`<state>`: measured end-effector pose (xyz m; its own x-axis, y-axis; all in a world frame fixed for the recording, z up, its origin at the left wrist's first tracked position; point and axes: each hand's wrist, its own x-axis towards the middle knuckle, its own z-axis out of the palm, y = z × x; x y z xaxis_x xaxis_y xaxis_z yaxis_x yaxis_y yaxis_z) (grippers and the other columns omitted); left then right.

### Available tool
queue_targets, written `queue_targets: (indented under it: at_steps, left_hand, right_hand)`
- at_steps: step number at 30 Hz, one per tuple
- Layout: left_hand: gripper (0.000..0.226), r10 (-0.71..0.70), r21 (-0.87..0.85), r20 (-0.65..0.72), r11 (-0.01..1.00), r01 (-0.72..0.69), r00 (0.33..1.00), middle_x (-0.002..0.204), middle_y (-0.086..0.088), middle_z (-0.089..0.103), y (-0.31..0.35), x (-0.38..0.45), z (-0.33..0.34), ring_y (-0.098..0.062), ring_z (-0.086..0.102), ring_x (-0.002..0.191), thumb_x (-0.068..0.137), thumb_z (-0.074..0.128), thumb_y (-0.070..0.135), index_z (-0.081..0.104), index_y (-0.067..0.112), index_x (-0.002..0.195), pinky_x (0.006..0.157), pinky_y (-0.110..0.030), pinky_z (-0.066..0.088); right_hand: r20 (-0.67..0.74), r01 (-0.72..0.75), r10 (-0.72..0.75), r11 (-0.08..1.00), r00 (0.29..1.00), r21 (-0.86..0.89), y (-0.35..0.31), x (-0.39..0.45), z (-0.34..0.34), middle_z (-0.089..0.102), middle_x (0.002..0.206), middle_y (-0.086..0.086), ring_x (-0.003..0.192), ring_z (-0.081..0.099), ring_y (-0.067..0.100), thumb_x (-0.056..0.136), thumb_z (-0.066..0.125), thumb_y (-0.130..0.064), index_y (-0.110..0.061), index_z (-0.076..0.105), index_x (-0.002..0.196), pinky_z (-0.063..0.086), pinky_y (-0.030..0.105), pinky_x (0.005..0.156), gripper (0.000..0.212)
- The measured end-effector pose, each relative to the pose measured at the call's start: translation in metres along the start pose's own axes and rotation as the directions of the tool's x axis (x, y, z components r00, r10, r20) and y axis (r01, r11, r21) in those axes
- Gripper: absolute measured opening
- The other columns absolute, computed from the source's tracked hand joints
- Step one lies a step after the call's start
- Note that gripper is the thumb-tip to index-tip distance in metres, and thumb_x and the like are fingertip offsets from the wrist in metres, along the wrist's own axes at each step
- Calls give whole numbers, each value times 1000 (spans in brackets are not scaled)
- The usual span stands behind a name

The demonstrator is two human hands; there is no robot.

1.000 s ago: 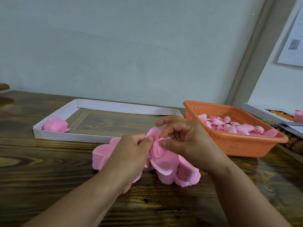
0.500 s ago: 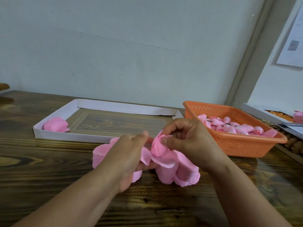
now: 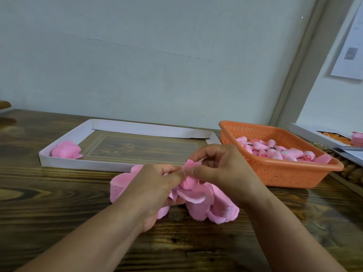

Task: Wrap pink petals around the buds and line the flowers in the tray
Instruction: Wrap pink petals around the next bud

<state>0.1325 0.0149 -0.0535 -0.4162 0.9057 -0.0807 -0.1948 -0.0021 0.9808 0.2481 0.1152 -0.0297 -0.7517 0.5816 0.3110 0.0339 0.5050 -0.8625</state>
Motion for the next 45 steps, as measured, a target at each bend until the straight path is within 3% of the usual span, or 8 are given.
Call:
queue_targets:
  at_steps: [8,14,19,26,34,39,42,45]
  left_hand:
    - [20,-17,-296,51,955,32,999,98,-22,72,2,4,1,-29,72,90,90,56,13,66,-4,98,73,-31,60]
    - [19,-1,-281,78,959,23,997,94,-20,73,-2,2,5,-23,72,88,85,50,-10,69,-7,83,75,-28,59]
    - [23,-32,-195,-43,981,23,999,87,-14,75,-2,3,4,-22,74,77,100,45,12,62,-3,104,60,-25,59]
    - [29,8,5,-111,1000,-7,994,77,-12,75,0,-1,5,-22,73,68,100,46,21,67,4,91,51,-23,55]
    - [44,6,223,-2,975,-5,1000,80,-4,76,-4,-1,3,-21,74,76,101,33,43,70,20,92,74,-33,60]
    - [71,45,293,64,954,-61,997,79,-1,76,-3,-6,4,-15,73,80,68,23,78,75,33,81,72,-29,58]
    - [83,54,298,66,952,-72,996,87,0,76,-3,-6,4,-17,71,93,59,20,85,75,30,87,91,-40,53]
    - [76,6,156,68,988,-16,998,91,-6,76,0,-3,3,-20,72,90,77,20,75,68,23,103,83,-36,55]
  right_hand:
    - [-293,-33,37,999,955,20,1,6,0,55,41,-3,37,49,7,76,63,12,-9,63,64,42,18,42,24]
    - [-375,-29,7,998,927,-52,4,7,1,57,42,-5,40,50,7,75,62,8,-15,63,62,42,20,44,26]
    - [-234,4,-33,992,972,-123,-2,5,4,60,53,9,52,51,21,77,64,6,-20,62,62,47,41,57,31]
    - [8,64,-63,977,998,-202,-9,2,3,55,69,34,57,45,21,79,66,4,-20,64,68,39,34,56,26]
    - [154,131,-91,953,984,-272,-11,-1,3,61,90,-4,80,57,24,77,69,1,-12,70,74,47,31,70,13]
    - [155,127,-87,953,984,-274,-11,-1,8,62,85,-12,76,59,11,77,68,1,-11,71,74,48,23,69,13]
    - [77,117,-100,958,992,-262,-9,0,7,68,81,8,74,60,31,77,68,1,-15,69,72,50,41,71,17]
    - [-13,74,-77,985,997,-155,-7,1,3,62,77,32,60,53,31,78,67,4,-21,66,67,48,46,62,27]
